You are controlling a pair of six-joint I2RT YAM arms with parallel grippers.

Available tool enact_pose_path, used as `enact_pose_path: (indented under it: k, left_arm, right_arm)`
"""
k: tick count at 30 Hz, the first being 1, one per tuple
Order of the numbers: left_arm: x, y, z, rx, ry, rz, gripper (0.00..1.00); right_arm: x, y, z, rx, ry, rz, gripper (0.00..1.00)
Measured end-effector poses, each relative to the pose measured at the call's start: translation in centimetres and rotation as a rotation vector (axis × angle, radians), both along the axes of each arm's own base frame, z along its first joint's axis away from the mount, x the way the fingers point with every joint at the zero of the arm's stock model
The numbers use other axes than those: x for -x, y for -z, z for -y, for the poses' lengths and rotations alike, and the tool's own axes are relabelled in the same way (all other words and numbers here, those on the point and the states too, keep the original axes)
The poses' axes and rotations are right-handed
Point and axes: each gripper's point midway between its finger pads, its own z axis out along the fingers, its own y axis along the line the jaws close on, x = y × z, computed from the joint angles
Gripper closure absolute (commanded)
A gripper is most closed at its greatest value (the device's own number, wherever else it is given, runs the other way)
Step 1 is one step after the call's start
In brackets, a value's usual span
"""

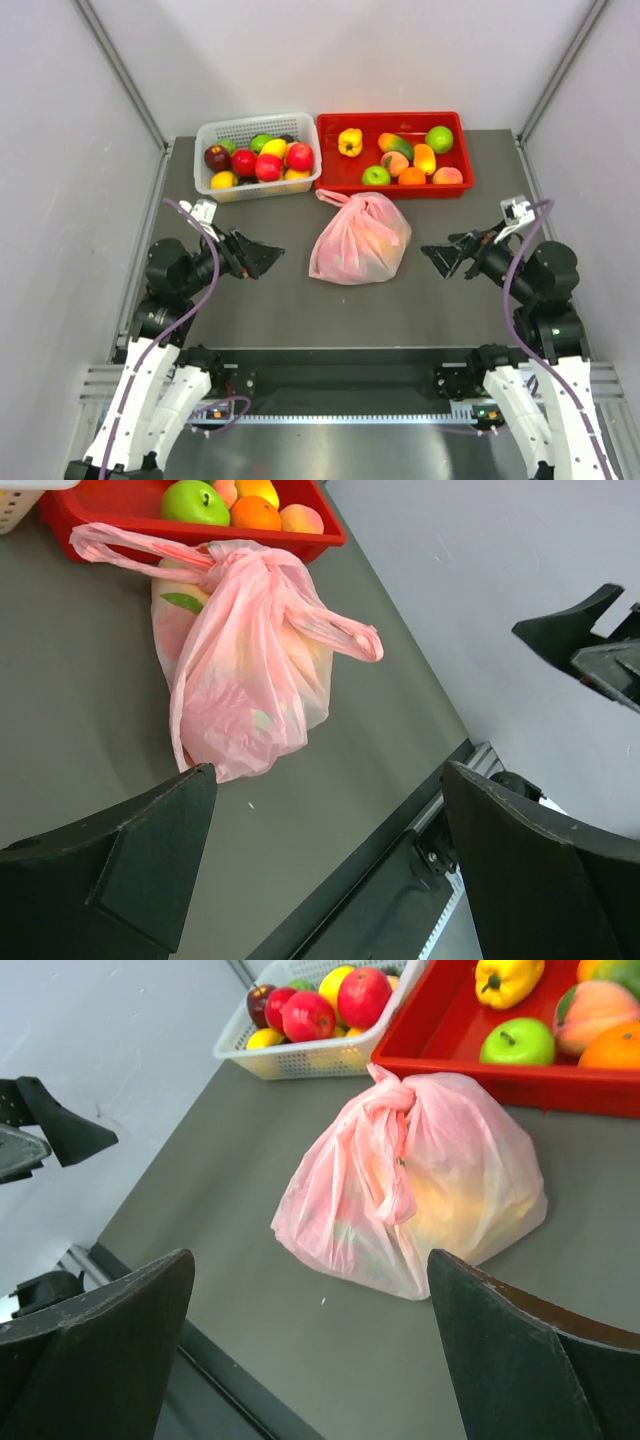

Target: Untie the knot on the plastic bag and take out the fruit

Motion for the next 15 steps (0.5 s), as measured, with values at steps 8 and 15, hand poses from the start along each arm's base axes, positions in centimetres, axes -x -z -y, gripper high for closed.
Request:
enact_pose_path:
  k: [8,15]
  left_arm:
    - [0.6,0.4,1.1,-0.036,0.053,0.01,0.01]
    - [0.3,3.3,3.4,-0.115,0.117,-0.058,0.01]
  right_arm:
    - [-1.9,-1.1,1.0,0.052,0.065,-0.001,0.0]
    - [-4.8,1.1,-2.1,0.217,0.081,-0.107,0.0]
